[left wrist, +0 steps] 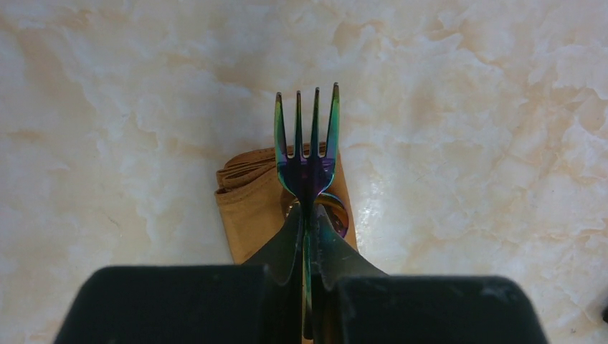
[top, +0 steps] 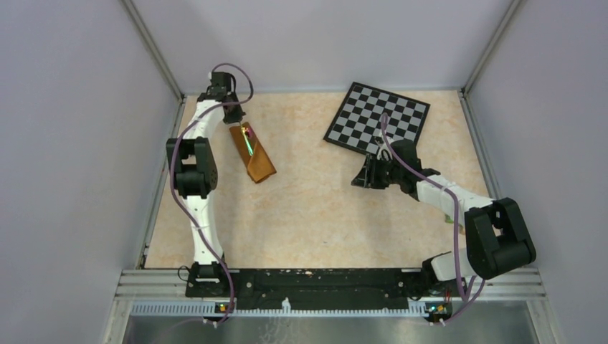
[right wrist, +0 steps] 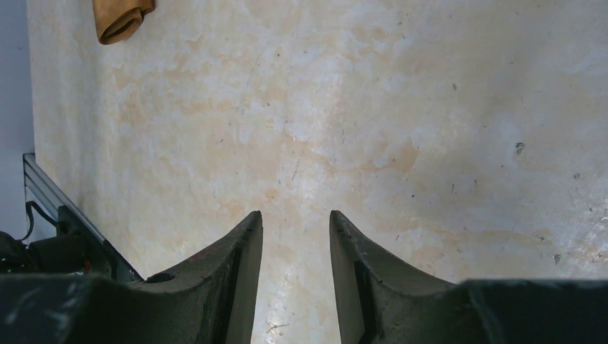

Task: Fold the napkin into a case and place the utensils inside
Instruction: Insert the fork into the folded napkin.

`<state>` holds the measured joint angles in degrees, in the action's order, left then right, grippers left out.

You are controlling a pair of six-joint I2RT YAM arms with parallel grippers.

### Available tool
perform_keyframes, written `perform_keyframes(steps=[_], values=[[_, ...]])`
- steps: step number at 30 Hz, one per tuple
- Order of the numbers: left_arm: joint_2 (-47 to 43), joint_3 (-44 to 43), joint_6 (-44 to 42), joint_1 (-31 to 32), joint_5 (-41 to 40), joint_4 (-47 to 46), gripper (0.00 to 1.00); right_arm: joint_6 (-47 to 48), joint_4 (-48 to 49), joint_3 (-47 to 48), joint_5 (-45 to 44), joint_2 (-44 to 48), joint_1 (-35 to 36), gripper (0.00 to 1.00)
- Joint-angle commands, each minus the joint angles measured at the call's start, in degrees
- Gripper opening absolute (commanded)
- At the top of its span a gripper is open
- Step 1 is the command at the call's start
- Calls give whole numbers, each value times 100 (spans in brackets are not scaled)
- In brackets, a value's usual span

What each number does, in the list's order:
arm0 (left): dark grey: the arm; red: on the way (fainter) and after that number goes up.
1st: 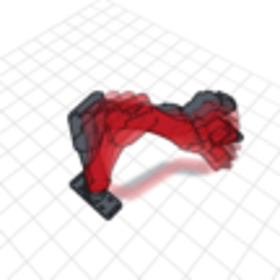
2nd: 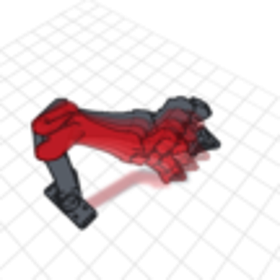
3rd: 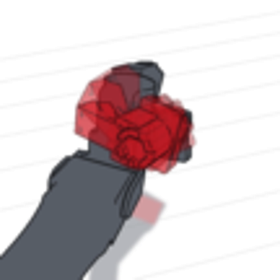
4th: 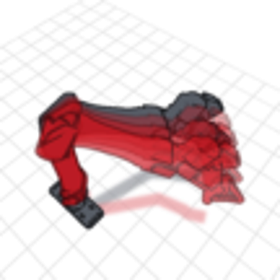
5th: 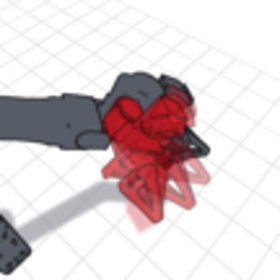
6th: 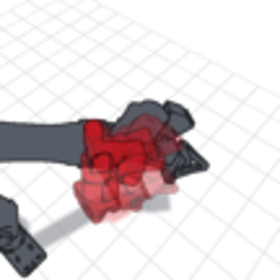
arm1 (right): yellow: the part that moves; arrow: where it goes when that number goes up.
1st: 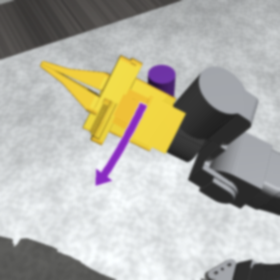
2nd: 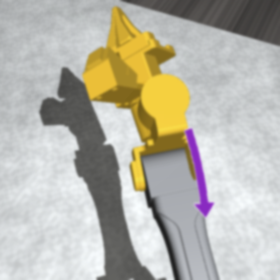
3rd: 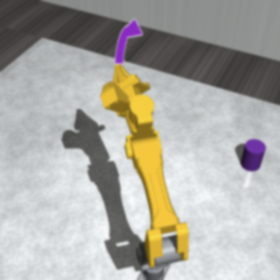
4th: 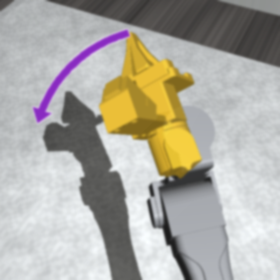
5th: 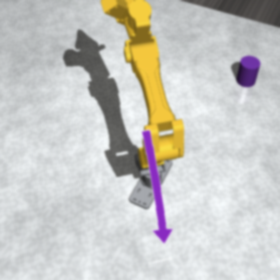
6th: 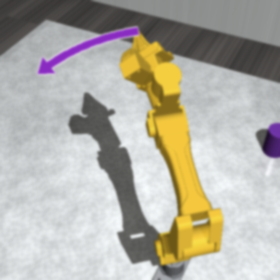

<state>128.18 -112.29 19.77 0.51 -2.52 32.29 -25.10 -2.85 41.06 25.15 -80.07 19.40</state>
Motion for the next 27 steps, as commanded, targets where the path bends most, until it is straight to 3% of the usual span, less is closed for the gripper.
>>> perform_keyframes(steps=[1,14,27], values=[[-148,181,390,-236,-33,427,0,14,170,157,77,114,48,39],[-188,541,852,-405,754,700,0,6,242,60,96,126,51,38],[-502,1038,863,-410,673,1064,0,-58,445,-53,157,87,56,38]])
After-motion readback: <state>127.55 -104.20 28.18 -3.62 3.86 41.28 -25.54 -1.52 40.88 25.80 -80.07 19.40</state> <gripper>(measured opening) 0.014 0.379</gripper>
